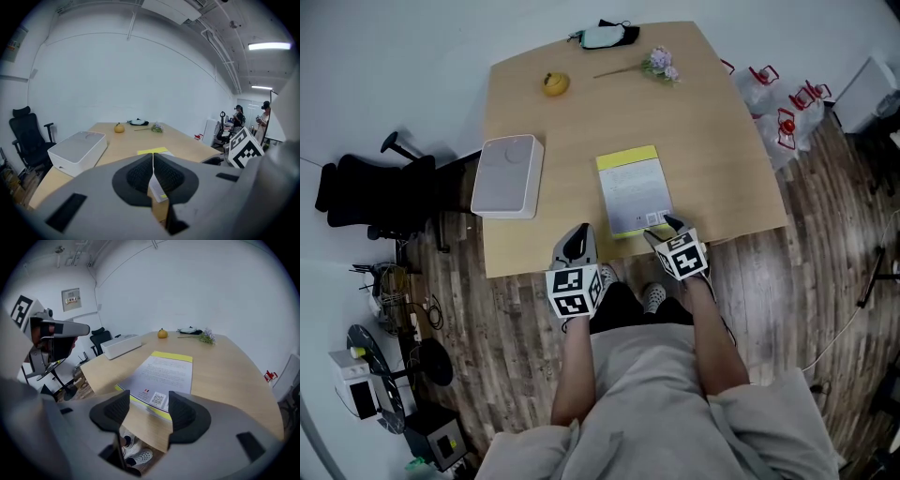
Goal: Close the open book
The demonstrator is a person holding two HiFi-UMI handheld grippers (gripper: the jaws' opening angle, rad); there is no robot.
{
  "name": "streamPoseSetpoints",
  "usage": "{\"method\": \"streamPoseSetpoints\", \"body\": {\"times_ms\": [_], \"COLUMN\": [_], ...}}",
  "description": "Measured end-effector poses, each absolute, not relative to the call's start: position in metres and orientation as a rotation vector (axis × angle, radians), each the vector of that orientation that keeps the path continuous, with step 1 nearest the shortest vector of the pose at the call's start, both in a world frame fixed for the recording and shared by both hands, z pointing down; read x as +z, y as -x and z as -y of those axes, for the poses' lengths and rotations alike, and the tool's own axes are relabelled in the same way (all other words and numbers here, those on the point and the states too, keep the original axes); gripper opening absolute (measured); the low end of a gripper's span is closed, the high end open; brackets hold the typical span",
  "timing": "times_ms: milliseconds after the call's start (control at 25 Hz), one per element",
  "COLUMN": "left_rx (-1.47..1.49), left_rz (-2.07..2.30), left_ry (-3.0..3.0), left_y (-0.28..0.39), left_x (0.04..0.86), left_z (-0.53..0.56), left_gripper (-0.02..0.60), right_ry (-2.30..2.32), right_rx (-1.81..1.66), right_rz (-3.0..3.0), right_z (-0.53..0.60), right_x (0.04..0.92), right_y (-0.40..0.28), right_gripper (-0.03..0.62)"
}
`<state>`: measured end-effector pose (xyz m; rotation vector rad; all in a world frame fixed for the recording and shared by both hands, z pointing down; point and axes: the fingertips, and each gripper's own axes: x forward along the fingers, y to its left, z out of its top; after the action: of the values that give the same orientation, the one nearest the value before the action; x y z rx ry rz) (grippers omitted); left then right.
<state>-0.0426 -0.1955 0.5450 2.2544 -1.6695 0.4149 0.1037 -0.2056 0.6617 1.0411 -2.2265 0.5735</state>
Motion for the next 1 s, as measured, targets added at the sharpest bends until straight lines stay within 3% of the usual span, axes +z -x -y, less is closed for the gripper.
{"method": "streamPoseSetpoints", "body": {"times_ms": [680, 1000], "left_rx": [0.404, 0.518], "left_rz": [1.583, 1.582], "left_ry": [-2.317, -2.374], "left_y": [0.014, 0.009], "left_x": [0.546, 0.547], "left_z": [0.197, 0.194], "left_gripper": [0.023, 0.023], "right_ry": [-1.176, -1.164], "right_rx": [0.539, 0.486], "right_rz": [2.299, 2.304], "right_z": [0.21, 0.213], "right_x": [0.611, 0.596], "right_y": [-0.134, -0.134], "right_gripper": [0.249, 0.207]}}
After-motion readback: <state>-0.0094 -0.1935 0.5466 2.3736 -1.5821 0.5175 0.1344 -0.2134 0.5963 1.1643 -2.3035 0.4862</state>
